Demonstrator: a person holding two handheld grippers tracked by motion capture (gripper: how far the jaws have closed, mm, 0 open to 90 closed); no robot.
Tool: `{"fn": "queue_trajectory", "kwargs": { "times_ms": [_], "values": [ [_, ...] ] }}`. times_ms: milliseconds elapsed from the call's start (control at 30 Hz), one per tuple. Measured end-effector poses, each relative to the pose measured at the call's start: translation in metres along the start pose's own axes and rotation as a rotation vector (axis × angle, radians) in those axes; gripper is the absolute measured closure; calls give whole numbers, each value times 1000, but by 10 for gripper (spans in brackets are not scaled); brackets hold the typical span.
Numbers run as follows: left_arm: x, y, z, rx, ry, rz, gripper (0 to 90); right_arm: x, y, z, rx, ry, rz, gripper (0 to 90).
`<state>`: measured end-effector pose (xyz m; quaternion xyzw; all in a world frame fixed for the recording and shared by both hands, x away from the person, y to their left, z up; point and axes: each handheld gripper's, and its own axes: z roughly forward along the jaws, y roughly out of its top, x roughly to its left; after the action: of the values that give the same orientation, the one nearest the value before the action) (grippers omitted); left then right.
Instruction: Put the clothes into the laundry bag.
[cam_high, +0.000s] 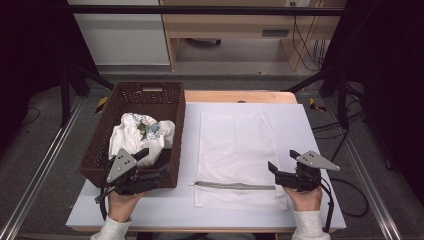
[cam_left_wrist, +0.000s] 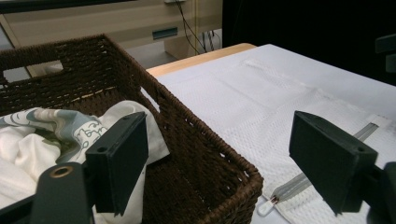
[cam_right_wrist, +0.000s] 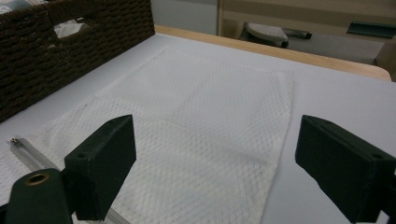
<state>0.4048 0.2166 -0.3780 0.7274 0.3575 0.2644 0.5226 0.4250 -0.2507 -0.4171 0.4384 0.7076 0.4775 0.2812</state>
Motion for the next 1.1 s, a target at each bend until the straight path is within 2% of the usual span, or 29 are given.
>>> {"fn": "queue_trajectory", "kwargs": {
  "times_ms": [200,300,400,467,733,900,1100],
  "values": [
    [-4,-1,2,-2,-4,-15,220,5,1,1,0,10,-7,133],
    [-9,0,3,-5,-20,-16,253,8,2,2,7,22,-3,139],
    [-17,0,7,4,-70,0,284,12,2,4,13,31,-12,144],
    [-25,-1,11,22,-98,22,307,15,2,6,17,42,-16,150],
    [-59,-10,33,78,-214,64,421,25,-1,15,53,70,-37,167],
    [-72,-18,45,110,-254,71,505,30,-3,19,69,87,-48,187],
    [-87,-34,65,198,-302,89,593,36,-5,25,99,106,-67,214]
  ]
}}
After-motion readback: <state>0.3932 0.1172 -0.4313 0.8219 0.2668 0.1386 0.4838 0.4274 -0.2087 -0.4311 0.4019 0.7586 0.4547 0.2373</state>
